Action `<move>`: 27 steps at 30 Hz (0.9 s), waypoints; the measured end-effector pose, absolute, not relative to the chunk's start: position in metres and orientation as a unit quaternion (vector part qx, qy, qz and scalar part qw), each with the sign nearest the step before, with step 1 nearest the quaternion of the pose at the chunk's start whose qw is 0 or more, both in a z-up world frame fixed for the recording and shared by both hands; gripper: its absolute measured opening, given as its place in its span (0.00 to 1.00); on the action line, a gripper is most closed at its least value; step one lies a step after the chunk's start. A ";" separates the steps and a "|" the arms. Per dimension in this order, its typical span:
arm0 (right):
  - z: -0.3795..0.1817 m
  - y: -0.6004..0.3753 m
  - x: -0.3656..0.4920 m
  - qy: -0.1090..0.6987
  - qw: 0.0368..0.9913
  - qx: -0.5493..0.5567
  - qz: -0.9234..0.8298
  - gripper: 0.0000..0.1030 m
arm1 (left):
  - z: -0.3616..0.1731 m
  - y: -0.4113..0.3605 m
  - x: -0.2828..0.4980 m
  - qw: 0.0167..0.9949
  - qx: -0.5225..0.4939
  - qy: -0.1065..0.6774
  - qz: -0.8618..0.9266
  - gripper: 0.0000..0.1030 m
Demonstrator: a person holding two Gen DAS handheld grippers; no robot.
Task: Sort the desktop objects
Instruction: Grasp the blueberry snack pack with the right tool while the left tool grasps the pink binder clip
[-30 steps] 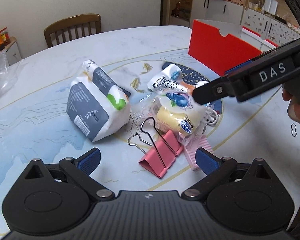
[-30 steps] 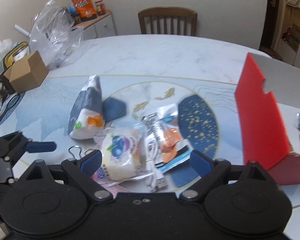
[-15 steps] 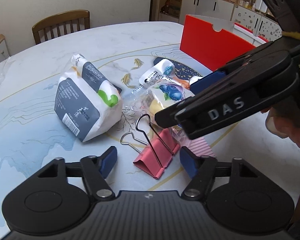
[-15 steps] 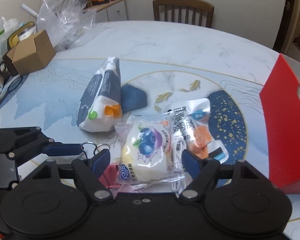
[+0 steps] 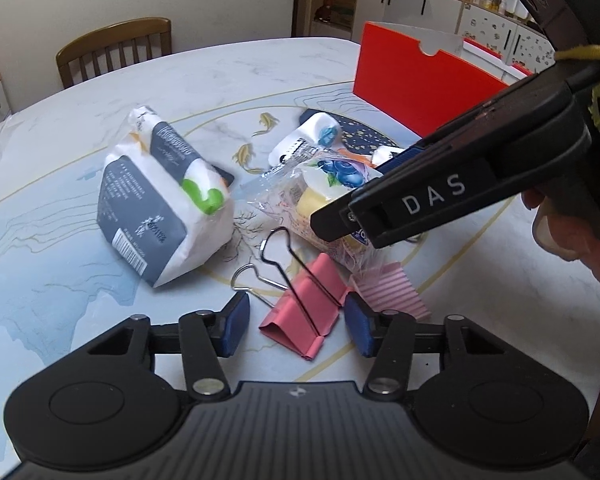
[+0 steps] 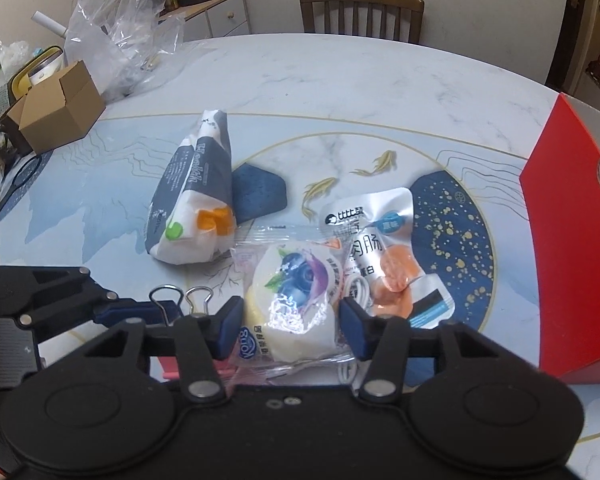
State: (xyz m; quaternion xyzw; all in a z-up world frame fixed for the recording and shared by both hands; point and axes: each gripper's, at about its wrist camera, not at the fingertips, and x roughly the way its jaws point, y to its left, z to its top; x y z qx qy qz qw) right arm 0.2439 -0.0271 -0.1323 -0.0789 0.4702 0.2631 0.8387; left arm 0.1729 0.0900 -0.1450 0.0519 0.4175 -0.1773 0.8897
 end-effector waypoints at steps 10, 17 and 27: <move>-0.131 -0.031 0.243 0.471 0.838 -0.072 0.266 0.48 | -0.143 0.086 0.170 0.897 0.063 0.404 -0.166 0.32; -0.121 -0.040 0.238 0.466 0.840 -0.060 0.273 0.47 | -0.137 0.089 0.169 0.902 0.044 0.398 -0.159 0.22; -0.100 -0.065 0.225 0.457 0.847 -0.042 0.268 0.46 | -0.124 0.090 0.162 0.908 0.027 0.390 -0.151 0.14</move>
